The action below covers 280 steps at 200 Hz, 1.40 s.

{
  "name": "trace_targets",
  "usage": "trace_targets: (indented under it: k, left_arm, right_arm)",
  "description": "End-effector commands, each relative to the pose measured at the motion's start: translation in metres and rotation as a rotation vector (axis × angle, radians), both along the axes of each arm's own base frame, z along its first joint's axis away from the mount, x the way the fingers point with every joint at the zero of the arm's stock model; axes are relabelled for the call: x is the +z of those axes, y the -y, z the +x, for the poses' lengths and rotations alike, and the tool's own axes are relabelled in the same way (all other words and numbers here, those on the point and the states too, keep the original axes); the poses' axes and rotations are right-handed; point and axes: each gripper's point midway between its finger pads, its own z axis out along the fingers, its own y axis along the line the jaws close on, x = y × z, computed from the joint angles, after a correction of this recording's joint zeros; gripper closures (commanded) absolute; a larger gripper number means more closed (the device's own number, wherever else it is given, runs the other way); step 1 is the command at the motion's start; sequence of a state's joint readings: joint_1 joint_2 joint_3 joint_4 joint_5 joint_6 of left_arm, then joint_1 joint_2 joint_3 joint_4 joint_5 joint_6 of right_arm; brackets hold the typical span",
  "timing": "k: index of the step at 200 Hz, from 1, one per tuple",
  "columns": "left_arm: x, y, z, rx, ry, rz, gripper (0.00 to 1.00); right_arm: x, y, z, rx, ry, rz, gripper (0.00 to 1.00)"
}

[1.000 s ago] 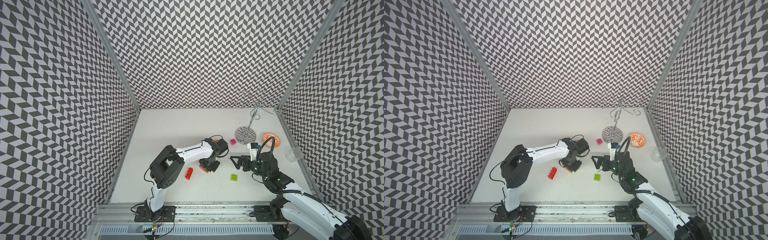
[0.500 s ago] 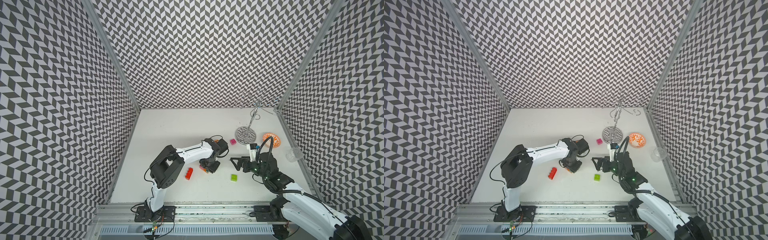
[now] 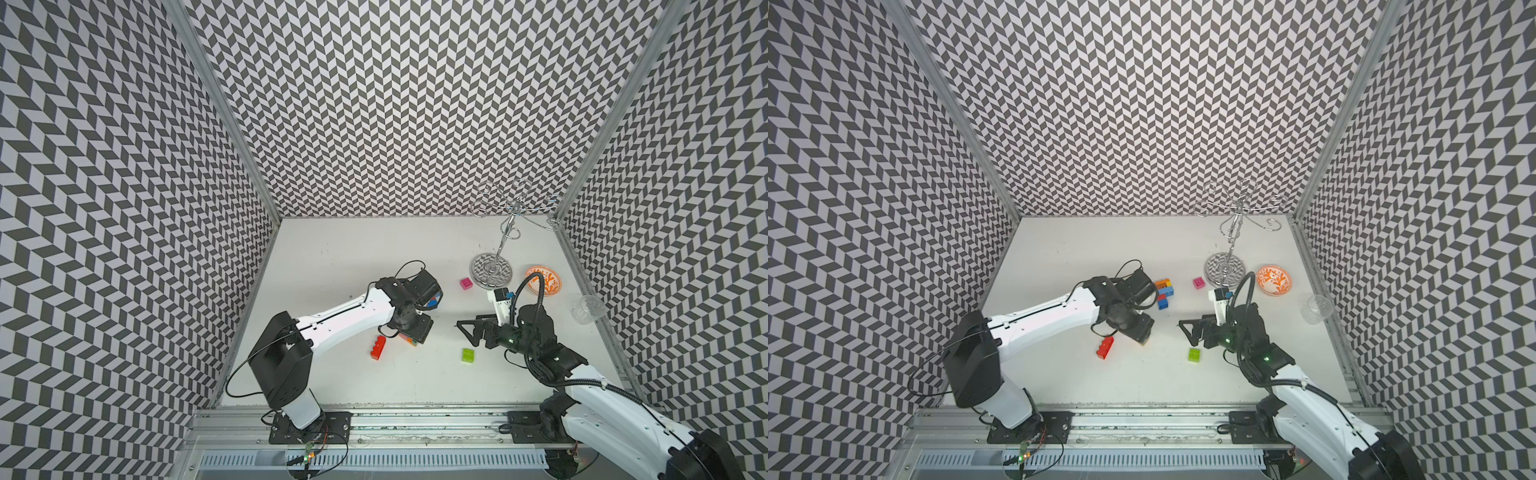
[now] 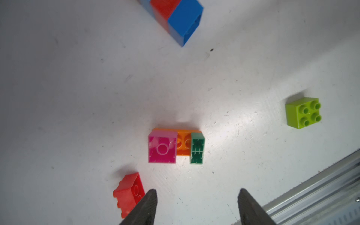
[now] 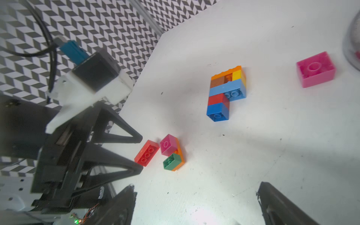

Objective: Assemble the letter p with lego
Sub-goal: Pick up the lego brick from the center of the board.

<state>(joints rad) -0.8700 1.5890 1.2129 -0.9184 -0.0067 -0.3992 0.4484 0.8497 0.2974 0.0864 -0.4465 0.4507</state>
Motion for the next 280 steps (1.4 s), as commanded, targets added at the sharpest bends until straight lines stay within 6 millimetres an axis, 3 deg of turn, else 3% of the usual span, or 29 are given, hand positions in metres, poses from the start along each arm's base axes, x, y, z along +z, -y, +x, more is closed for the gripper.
trace_targets:
  k: [1,42,64,95,131,171,191,214,232,253,280]
  left_arm:
    - [-0.007,-0.03,0.009,0.167,0.057,-0.022,0.31]
    - [-0.03,-0.07,0.007,0.328,0.094,-0.029,0.32]
    - [-0.034,-0.076,0.014,0.367,0.114,-0.031,0.34]
    - [-0.055,-0.078,0.015,0.374,0.08,0.005,0.37]
    - [-0.072,-0.077,0.014,0.37,0.055,0.01,0.47]
    - [-0.083,-0.075,0.011,0.367,0.029,0.011,0.74]
    - [-0.083,-0.077,0.009,0.374,0.025,0.011,0.78]
    - [-0.073,-0.079,0.01,0.391,0.047,0.003,0.82]
    - [-0.054,-0.078,0.016,0.415,0.086,-0.029,0.85]
    - [-0.015,-0.068,0.026,0.448,0.152,-0.148,0.86]
    - [0.044,-0.047,0.036,0.523,0.215,-0.424,0.86]
  right_arm:
    - [0.01,-0.016,-0.011,0.122,0.036,0.051,0.01]
    - [0.006,-0.037,-0.026,0.211,0.012,0.03,0.03]
    - [0.005,-0.044,-0.03,0.221,0.011,0.015,0.04]
    - [0.003,-0.044,-0.032,0.215,-0.002,0.013,0.07]
    - [0.002,-0.042,-0.035,0.21,-0.005,0.011,0.1]
    - [-0.001,-0.044,-0.037,0.227,-0.016,0.01,0.11]
    - [-0.001,-0.046,-0.038,0.233,-0.017,0.014,0.1]
    - [0.0,-0.047,-0.039,0.239,-0.019,0.021,0.09]
    - [0.006,-0.052,-0.042,0.263,-0.009,0.038,0.06]
    - [0.02,-0.063,-0.046,0.287,0.014,0.062,0.05]
    - [0.041,-0.081,-0.048,0.285,0.063,0.088,0.05]
